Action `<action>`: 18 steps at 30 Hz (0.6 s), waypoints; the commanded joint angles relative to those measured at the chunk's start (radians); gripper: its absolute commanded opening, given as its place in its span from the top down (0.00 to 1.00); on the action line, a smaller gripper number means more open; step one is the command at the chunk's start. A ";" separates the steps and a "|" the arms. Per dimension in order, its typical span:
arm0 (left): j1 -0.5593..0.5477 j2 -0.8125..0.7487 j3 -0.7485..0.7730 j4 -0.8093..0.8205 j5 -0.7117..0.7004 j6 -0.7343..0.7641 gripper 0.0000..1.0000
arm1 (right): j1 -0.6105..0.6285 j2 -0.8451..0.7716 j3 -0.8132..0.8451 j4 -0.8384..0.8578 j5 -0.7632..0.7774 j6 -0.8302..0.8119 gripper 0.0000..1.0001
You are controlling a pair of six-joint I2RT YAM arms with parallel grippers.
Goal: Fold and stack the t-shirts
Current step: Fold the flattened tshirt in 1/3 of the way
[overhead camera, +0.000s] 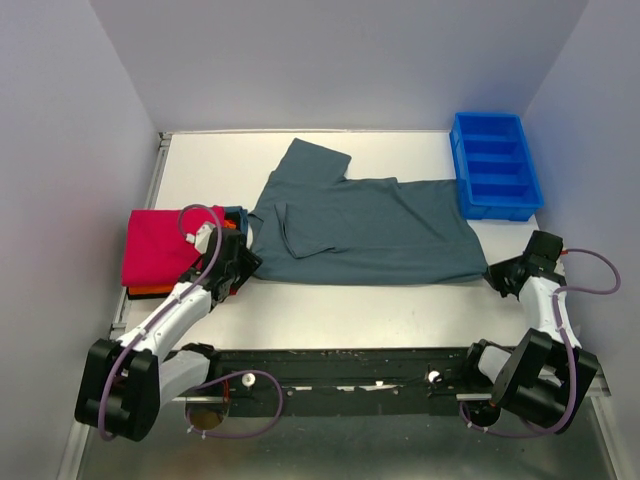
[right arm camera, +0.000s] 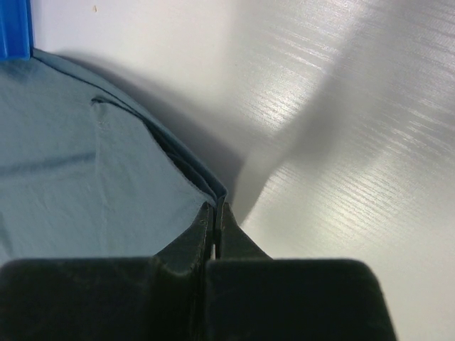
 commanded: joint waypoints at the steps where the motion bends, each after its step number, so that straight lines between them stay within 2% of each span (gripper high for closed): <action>1: -0.004 0.044 -0.020 0.091 -0.034 -0.049 0.47 | -0.008 -0.011 -0.023 0.020 -0.013 0.017 0.99; 2: -0.004 0.048 -0.024 0.105 -0.035 -0.052 0.51 | -0.008 -0.012 -0.026 0.022 -0.012 0.017 0.99; 3: -0.004 0.051 -0.029 0.112 -0.041 -0.057 0.60 | -0.008 -0.012 -0.029 0.023 -0.010 0.017 0.99; 5: -0.004 0.049 -0.024 0.101 -0.058 -0.054 0.82 | -0.008 -0.011 -0.034 0.025 -0.010 0.018 0.99; 7: -0.004 0.032 -0.009 0.079 -0.076 -0.035 0.98 | -0.008 -0.012 -0.036 0.025 -0.013 0.020 0.99; 13: -0.004 -0.020 0.058 0.043 -0.092 0.008 1.00 | -0.008 -0.016 0.006 0.011 -0.042 0.026 0.99; 18: -0.004 -0.014 0.291 -0.118 -0.135 0.080 1.00 | -0.008 -0.034 0.222 -0.150 -0.055 0.014 0.99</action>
